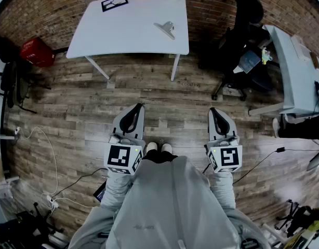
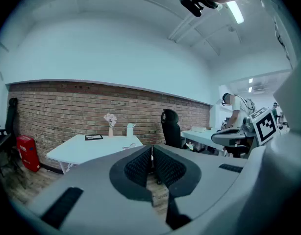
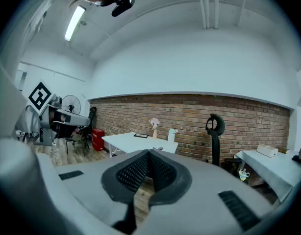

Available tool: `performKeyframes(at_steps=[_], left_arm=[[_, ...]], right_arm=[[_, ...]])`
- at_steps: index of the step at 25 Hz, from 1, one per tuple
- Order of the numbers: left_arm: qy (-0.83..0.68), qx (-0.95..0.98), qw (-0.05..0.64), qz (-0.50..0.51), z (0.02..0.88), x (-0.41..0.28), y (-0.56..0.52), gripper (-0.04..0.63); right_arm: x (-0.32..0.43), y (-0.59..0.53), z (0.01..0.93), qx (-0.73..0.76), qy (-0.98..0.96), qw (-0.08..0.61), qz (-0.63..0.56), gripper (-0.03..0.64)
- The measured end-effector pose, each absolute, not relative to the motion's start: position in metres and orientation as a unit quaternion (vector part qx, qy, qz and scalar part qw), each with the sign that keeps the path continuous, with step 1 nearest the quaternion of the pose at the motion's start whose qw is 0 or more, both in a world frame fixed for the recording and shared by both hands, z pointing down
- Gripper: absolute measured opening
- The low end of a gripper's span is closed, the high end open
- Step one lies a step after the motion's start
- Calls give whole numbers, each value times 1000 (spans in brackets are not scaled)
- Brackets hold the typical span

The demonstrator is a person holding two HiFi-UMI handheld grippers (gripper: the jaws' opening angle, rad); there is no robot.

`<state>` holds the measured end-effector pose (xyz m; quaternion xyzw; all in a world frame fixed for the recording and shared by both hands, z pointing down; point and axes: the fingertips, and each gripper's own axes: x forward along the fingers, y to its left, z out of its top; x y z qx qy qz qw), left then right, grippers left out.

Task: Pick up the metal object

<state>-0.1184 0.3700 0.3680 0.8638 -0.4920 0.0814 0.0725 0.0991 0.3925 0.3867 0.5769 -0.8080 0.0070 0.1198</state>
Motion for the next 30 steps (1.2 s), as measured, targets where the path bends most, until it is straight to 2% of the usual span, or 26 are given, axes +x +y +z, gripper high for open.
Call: performKeyframes(at_steps=[17,30], left_arm=[[-505,856,77,84,375,-112,362,33],[-494,862,83,75,380,-125,232,33]], right_arm=[[102,386,401,559,-823,92,43,25],[88,261,404,562,-820,87,54,25]])
